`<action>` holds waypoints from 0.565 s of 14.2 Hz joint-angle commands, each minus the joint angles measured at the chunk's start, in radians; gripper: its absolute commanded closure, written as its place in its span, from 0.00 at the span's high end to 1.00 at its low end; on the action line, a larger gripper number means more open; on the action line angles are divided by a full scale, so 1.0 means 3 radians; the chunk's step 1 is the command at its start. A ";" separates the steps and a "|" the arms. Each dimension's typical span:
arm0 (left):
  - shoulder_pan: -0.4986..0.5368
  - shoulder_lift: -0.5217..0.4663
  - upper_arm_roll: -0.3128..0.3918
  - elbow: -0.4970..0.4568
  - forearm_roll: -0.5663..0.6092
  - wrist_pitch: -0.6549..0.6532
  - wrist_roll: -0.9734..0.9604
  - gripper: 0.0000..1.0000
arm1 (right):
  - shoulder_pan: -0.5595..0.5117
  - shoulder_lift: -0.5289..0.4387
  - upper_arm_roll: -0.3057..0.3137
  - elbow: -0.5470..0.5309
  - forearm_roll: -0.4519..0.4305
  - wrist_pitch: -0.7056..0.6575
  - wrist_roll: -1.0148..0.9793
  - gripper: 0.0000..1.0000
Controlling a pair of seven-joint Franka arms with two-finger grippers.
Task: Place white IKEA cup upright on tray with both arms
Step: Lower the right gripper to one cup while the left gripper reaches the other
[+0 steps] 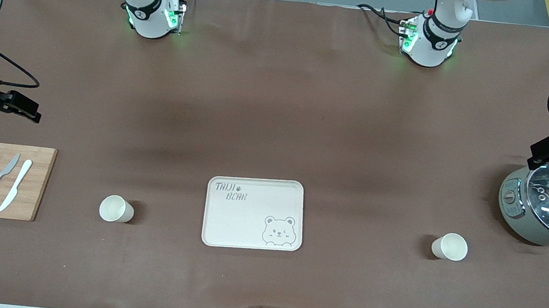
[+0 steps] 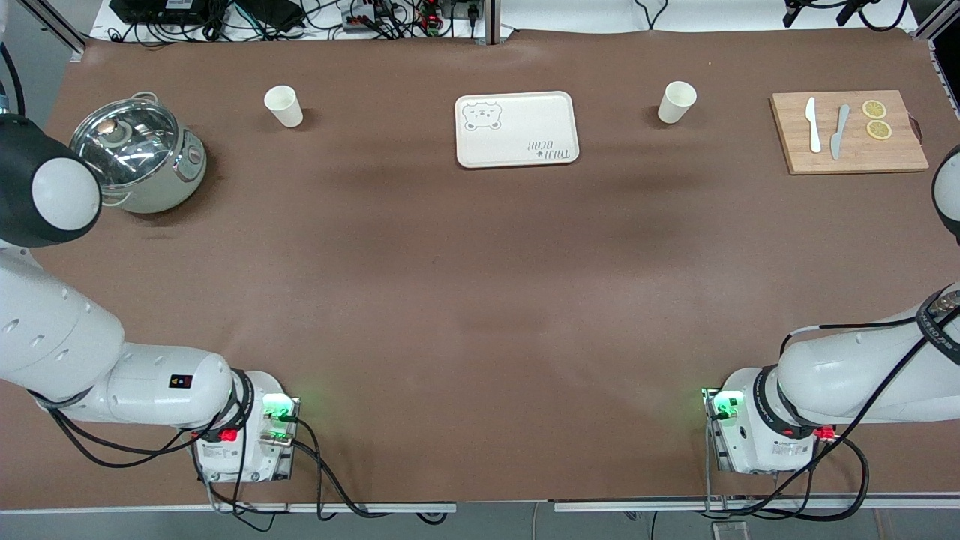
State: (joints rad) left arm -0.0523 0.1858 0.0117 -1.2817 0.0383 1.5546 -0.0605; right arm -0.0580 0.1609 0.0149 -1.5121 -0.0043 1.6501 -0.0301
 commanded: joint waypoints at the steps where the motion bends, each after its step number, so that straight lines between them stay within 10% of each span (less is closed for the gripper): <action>1: 0.0016 -0.0052 -0.0008 -0.0028 -0.0056 -0.0073 0.0032 1.00 | 0.0014 -0.0066 0.0007 -0.0073 -0.0078 0.0037 0.0013 1.00; 8: 0.0026 -0.0047 0.0002 -0.0043 -0.0076 -0.0130 0.0018 1.00 | 0.0014 -0.0061 0.0007 -0.0078 -0.0078 0.0037 0.0013 1.00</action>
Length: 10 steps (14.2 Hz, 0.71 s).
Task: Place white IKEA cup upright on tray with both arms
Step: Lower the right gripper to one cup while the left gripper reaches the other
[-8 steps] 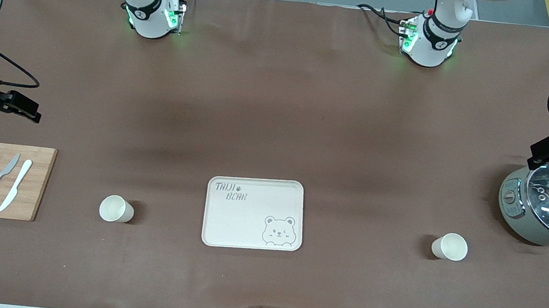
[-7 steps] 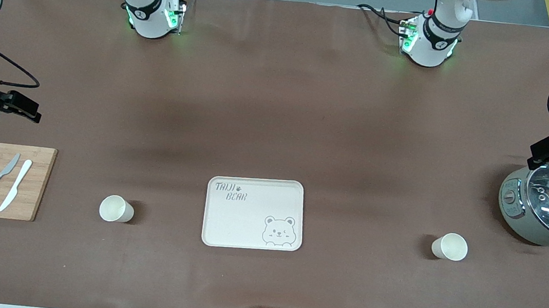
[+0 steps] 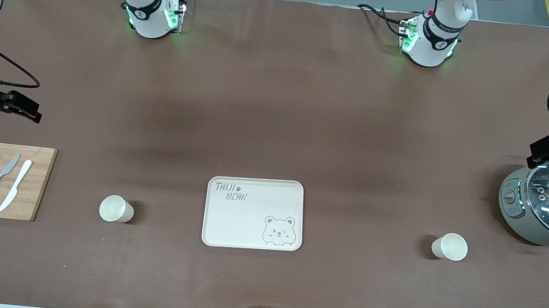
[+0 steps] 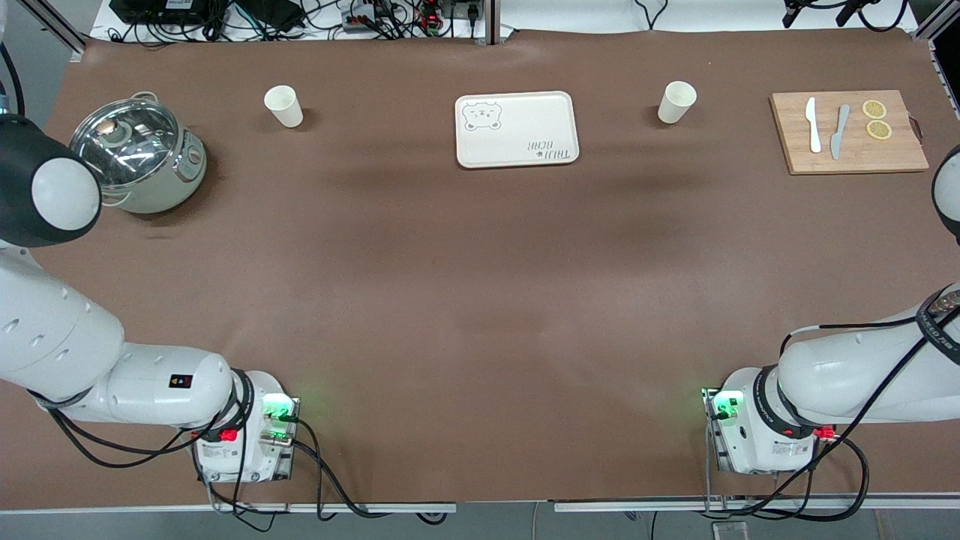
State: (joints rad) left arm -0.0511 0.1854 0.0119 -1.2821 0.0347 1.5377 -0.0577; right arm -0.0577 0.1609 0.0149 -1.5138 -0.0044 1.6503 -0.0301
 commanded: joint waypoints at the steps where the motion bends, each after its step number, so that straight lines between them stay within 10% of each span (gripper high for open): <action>1: 0.0032 -0.0030 0.0006 -0.0042 -0.0065 -0.0074 0.0008 1.00 | 0.0013 -0.0061 0.0007 -0.0067 -0.0078 0.0042 0.0013 1.00; 10: 0.0037 0.0480 0.0017 -0.0037 -0.0034 0.0120 0.0003 1.00 | 0.0029 0.0117 0.0007 0.0106 -0.0057 0.0103 0.0024 1.00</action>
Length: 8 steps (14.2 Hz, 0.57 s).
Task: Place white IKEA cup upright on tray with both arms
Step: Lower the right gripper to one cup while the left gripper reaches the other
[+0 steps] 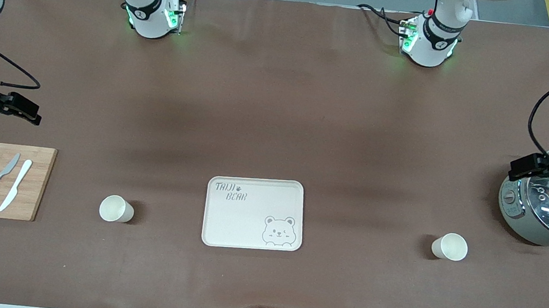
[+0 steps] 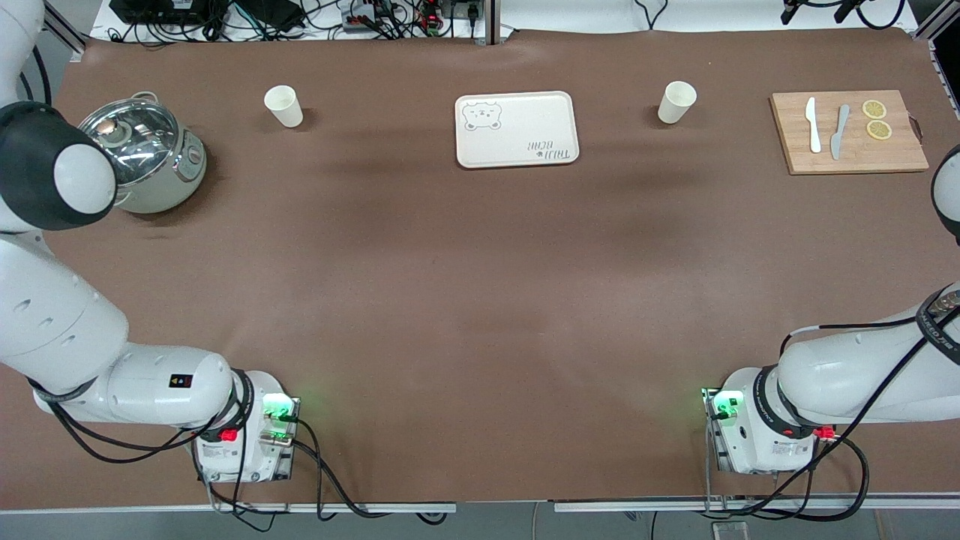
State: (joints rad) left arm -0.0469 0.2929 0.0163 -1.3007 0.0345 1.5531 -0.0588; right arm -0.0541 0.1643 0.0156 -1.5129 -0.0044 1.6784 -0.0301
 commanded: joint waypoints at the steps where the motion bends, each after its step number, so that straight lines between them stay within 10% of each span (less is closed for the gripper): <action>1: 0.0044 0.0174 0.0007 0.0020 -0.0028 0.0135 0.0042 1.00 | 0.0022 0.0208 0.0009 0.0154 -0.0052 0.0020 0.0019 1.00; 8: 0.0166 0.0613 0.0007 0.0020 -0.0008 0.0815 0.0078 1.00 | 0.0022 0.0766 0.0009 0.0221 0.0040 0.0689 0.0003 1.00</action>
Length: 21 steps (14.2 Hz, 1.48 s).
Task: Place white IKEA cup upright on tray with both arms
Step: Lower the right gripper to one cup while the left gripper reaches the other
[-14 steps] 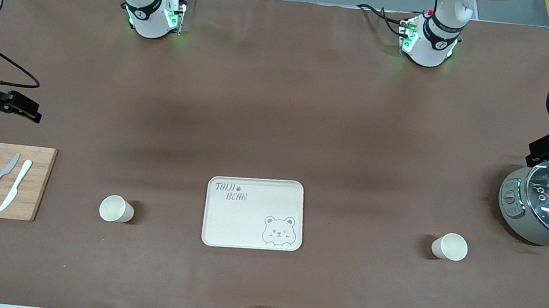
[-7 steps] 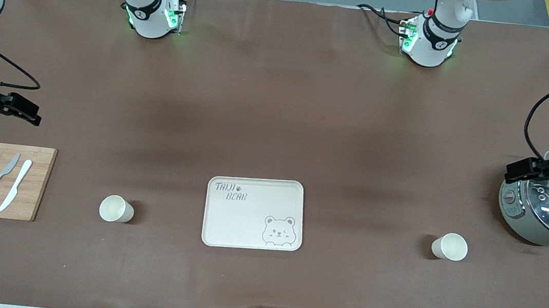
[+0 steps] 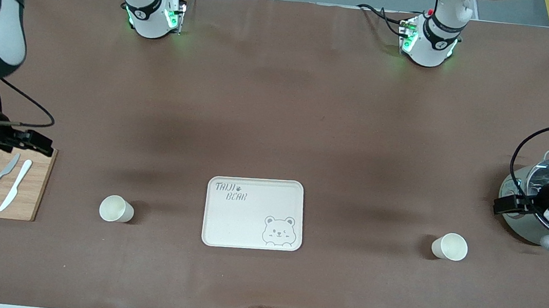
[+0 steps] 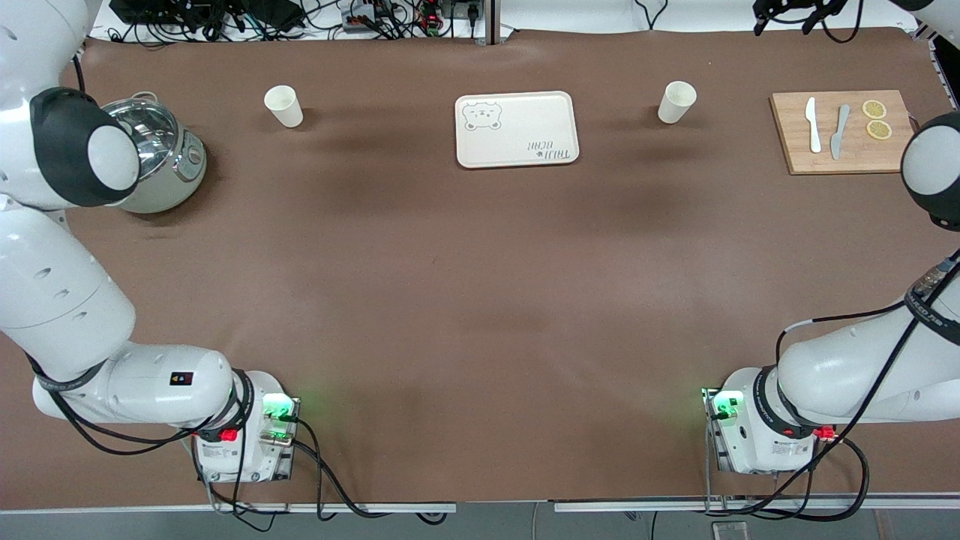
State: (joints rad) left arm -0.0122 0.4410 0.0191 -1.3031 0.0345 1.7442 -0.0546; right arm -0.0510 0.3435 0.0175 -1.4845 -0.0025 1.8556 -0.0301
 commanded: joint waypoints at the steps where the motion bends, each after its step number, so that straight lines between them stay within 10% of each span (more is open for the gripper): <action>1: 0.0097 0.0181 -0.0002 0.0023 -0.0013 0.0275 0.0100 1.00 | -0.0004 0.0245 0.0003 0.0122 0.0054 0.0190 -0.0007 1.00; 21: 0.0163 0.1250 -0.0023 -0.0013 -0.0049 0.1150 0.0192 1.00 | 0.0068 0.1161 0.0008 0.0127 0.0198 0.1331 -0.0007 1.00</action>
State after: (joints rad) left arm 0.0375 0.8038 0.0094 -1.3117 0.0345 2.0797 -0.0164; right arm -0.0328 0.6616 0.0197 -1.4755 0.0412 2.2475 -0.0300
